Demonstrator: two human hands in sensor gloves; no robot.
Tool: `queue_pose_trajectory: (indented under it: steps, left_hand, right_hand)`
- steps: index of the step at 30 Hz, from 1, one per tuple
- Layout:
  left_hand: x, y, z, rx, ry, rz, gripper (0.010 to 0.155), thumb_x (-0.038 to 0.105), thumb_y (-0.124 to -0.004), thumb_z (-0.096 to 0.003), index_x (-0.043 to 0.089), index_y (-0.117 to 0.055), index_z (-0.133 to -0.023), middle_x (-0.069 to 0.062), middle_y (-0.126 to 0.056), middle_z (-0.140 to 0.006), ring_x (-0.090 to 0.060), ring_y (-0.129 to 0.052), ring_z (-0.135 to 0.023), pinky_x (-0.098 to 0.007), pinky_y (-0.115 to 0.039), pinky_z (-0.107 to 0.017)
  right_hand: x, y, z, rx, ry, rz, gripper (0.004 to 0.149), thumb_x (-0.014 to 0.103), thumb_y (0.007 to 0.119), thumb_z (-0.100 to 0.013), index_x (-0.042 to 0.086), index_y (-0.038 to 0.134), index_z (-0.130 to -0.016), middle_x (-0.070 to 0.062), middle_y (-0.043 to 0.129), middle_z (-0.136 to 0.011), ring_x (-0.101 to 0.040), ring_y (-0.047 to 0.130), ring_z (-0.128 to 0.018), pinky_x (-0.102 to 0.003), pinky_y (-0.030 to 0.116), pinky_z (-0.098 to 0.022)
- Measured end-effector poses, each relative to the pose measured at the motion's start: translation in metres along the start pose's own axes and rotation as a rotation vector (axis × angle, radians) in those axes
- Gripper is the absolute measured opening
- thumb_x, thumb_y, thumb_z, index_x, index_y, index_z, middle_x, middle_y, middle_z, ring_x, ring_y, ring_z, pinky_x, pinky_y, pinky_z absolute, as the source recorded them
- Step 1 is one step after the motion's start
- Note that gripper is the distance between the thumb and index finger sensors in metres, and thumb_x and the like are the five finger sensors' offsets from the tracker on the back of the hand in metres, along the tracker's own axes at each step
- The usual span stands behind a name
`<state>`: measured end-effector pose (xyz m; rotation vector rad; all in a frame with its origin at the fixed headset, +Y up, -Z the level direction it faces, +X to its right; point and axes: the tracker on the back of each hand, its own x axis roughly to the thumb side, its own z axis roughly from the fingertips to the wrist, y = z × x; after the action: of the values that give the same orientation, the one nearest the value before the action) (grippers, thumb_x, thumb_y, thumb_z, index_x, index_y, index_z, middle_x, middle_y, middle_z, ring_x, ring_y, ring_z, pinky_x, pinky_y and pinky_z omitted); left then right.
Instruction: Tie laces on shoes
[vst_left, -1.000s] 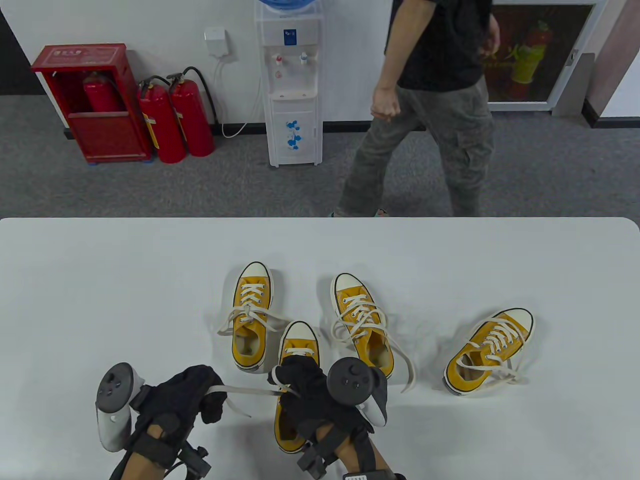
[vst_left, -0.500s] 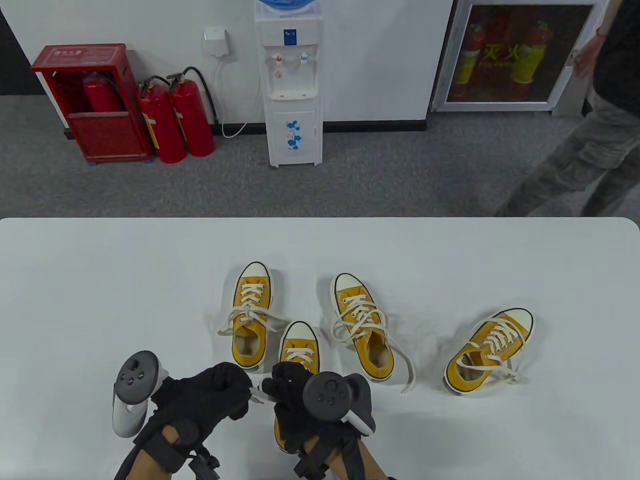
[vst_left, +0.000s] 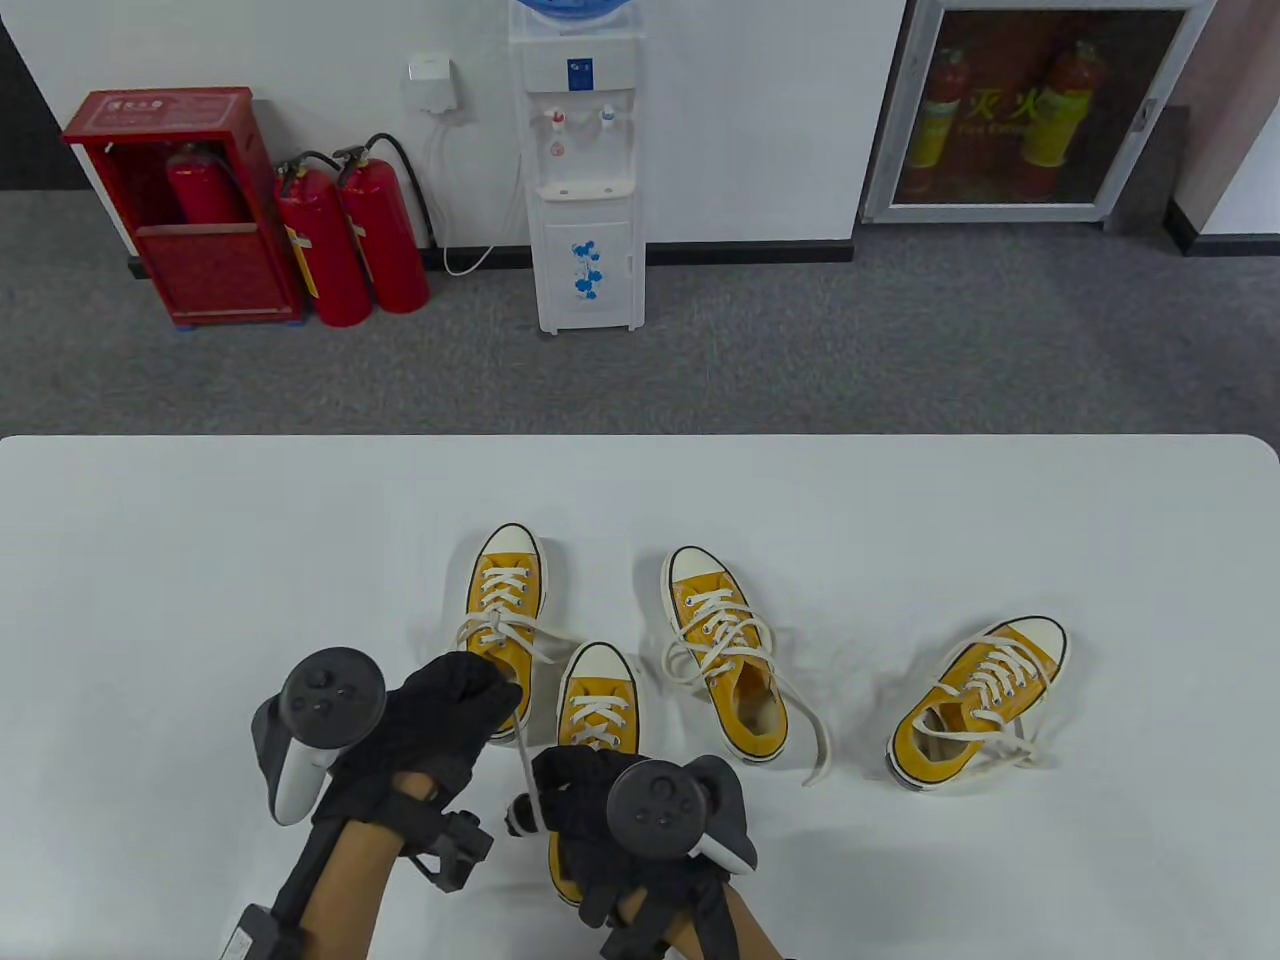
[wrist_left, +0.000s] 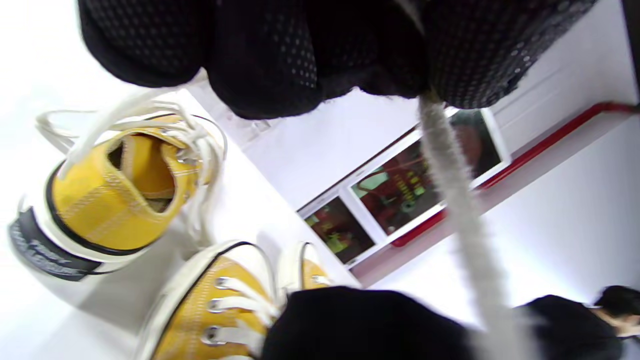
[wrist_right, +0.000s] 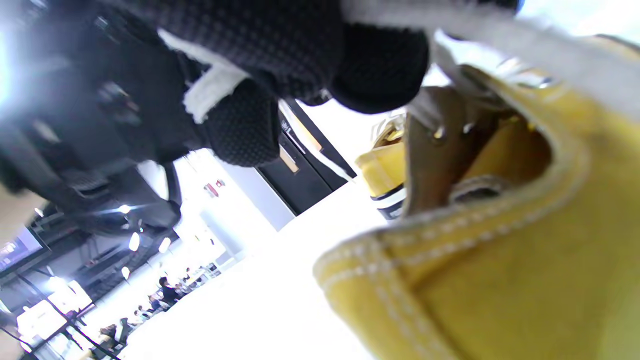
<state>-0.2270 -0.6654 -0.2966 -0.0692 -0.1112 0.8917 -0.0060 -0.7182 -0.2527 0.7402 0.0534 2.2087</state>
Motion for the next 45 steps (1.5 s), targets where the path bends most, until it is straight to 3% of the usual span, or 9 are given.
queue_pose_trajectory:
  steps: [13, 18, 23, 38, 45]
  left_hand:
    - [-0.025, -0.047, -0.003, -0.018, 0.048, -0.216, 0.042, 0.057, -0.081, -0.0460, 0.028, -0.086, -0.076, -0.001, -0.093, -0.074, -0.021, -0.100, -0.042, -0.050, -0.084, -0.044]
    - [-0.037, -0.062, 0.002, -0.009, 0.076, -0.185, 0.042, 0.058, -0.079, -0.0464, 0.028, -0.087, -0.075, -0.002, -0.094, -0.072, -0.021, -0.100, -0.040, -0.050, -0.084, -0.042]
    - [-0.046, -0.068, 0.007, -0.033, 0.089, -0.166, 0.043, 0.059, -0.077, -0.0467, 0.028, -0.088, -0.074, -0.002, -0.094, -0.071, -0.021, -0.100, -0.039, -0.050, -0.085, -0.042]
    - [-0.052, -0.080, 0.012, -0.066, 0.076, -0.221, 0.047, 0.064, -0.075, -0.0454, 0.028, -0.090, -0.073, -0.002, -0.096, -0.070, -0.021, -0.100, -0.038, -0.049, -0.085, -0.041]
    - [-0.051, -0.083, 0.013, -0.074, 0.065, -0.230, 0.049, 0.065, -0.074, -0.0451, 0.028, -0.090, -0.073, -0.003, -0.096, -0.071, -0.021, -0.101, -0.038, -0.050, -0.085, -0.041]
  right_hand:
    - [-0.029, -0.011, 0.005, -0.083, 0.051, -0.318, 0.044, 0.013, 0.081, -0.040, 0.028, 0.096, -0.078, -0.002, 0.057, -0.106, -0.020, 0.085, -0.066, -0.064, 0.052, -0.067]
    - [-0.035, -0.011, 0.006, -0.102, 0.070, -0.389, 0.044, 0.013, 0.081, -0.040, 0.027, 0.095, -0.079, -0.002, 0.053, -0.109, -0.020, 0.085, -0.066, -0.064, 0.053, -0.067]
    - [-0.042, -0.011, 0.007, -0.129, 0.102, -0.477, 0.045, 0.014, 0.081, -0.040, 0.024, 0.092, -0.083, -0.002, 0.062, -0.107, -0.021, 0.087, -0.065, -0.063, 0.056, -0.065]
    - [-0.044, -0.013, 0.008, -0.151, 0.110, -0.358, 0.050, 0.017, 0.082, -0.042, 0.016, 0.080, -0.092, -0.006, 0.067, -0.099, -0.018, 0.091, -0.064, -0.058, 0.065, -0.062]
    - [-0.040, -0.015, 0.012, -0.266, 0.155, -0.286, 0.044, 0.019, 0.084, -0.042, 0.018, 0.087, -0.086, -0.004, 0.078, -0.091, -0.018, 0.092, -0.060, -0.057, 0.065, -0.062]
